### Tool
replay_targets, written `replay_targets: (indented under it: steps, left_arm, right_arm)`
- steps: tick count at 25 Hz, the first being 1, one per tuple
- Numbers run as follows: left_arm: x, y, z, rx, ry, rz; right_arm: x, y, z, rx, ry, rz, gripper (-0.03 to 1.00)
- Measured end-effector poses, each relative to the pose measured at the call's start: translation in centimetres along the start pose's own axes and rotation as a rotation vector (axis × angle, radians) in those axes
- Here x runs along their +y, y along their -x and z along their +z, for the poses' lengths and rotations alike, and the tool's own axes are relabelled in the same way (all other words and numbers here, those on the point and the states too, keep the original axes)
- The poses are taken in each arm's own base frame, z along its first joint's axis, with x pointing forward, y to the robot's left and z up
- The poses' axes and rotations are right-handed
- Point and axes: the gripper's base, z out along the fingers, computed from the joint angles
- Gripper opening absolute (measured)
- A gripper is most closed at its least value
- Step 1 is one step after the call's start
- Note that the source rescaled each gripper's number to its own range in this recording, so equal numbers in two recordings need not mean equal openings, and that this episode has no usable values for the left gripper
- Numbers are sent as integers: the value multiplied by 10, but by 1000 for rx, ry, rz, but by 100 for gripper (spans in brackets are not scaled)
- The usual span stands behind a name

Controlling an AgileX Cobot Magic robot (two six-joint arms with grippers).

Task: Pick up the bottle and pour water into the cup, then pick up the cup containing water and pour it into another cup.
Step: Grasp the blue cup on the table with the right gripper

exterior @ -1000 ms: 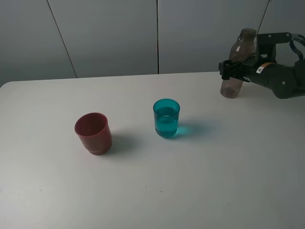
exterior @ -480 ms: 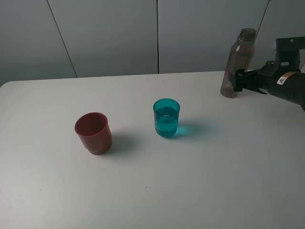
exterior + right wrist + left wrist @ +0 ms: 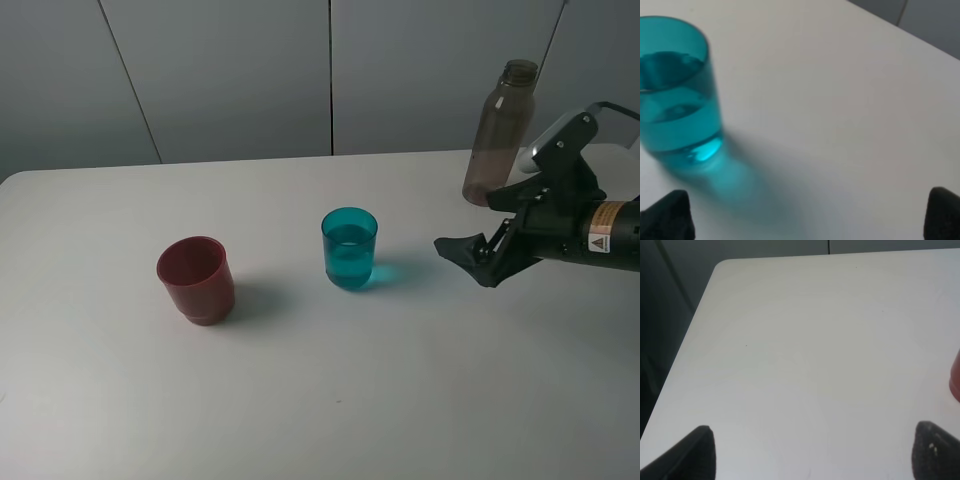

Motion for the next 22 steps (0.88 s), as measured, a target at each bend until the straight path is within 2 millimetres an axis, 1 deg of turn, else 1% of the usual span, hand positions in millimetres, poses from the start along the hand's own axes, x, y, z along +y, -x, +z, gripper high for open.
replay_targets:
  steps: [2,5,7,11,17,22]
  left_arm:
    - [0,0,0,0,0,7]
    - [0,0,0,0,0,7]
    - [0,0,0,0,0,7]
    - [0,0,0,0,0,7]
    - [0,0,0,0,0,7]
    - [0,0,0,0,0,7]
  right_arm:
    - [5,2,1,-22,43,-14,100]
    - [16,1,9,-33,110,-9,100]
    - [24,-4,18,-12,144,-2,100]
    - [34,-15,32,9,180,-3,100]
    - [29,-21,51,3,202,4,100]
    - [30,-20,74,-1,245,-22,100]
